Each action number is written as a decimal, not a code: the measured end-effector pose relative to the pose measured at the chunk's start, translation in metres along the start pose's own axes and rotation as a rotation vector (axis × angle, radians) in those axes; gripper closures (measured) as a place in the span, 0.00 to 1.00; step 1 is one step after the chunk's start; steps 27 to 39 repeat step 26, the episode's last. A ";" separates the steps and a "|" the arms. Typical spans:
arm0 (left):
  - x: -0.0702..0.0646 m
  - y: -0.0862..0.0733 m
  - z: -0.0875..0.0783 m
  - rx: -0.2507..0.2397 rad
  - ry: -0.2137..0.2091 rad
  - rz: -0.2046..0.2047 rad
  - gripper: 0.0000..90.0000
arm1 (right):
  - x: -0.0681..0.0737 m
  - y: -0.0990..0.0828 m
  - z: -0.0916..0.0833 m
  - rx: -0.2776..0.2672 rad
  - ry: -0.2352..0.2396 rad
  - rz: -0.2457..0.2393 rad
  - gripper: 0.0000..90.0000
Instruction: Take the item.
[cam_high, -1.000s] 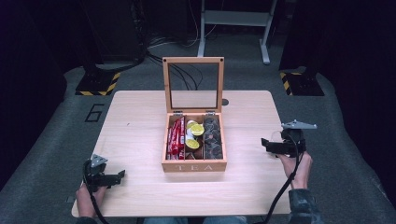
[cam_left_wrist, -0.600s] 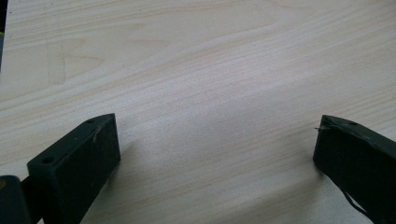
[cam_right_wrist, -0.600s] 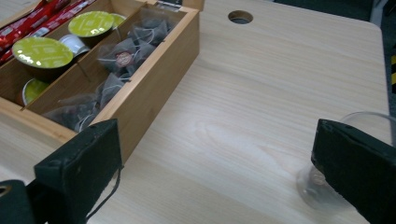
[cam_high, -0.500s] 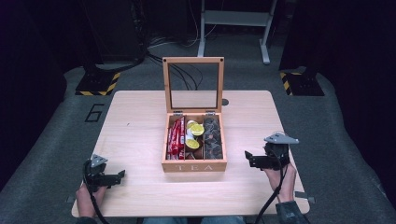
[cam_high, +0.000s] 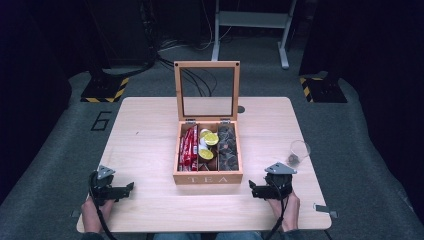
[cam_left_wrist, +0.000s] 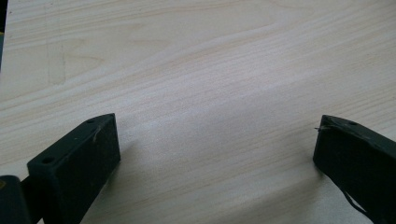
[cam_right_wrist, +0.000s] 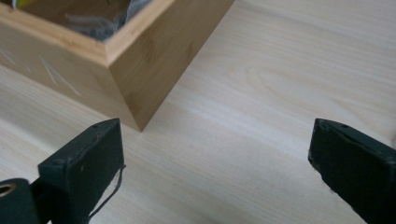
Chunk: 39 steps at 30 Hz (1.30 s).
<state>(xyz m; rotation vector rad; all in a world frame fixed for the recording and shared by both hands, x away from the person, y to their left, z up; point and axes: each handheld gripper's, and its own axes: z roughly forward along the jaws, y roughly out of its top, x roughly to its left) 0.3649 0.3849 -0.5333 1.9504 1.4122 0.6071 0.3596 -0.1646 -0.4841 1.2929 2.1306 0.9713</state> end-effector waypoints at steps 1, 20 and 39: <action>0.000 0.000 0.000 0.000 0.000 0.000 0.00 | 0.000 0.000 0.000 0.000 0.000 0.000 0.03; 0.000 0.000 0.000 0.000 -0.001 0.000 0.00 | 0.002 -0.032 0.035 0.072 0.032 -0.001 0.00; 0.000 0.000 0.000 0.000 -0.001 0.000 0.00 | 0.001 -0.031 0.035 0.074 0.042 -0.003 0.00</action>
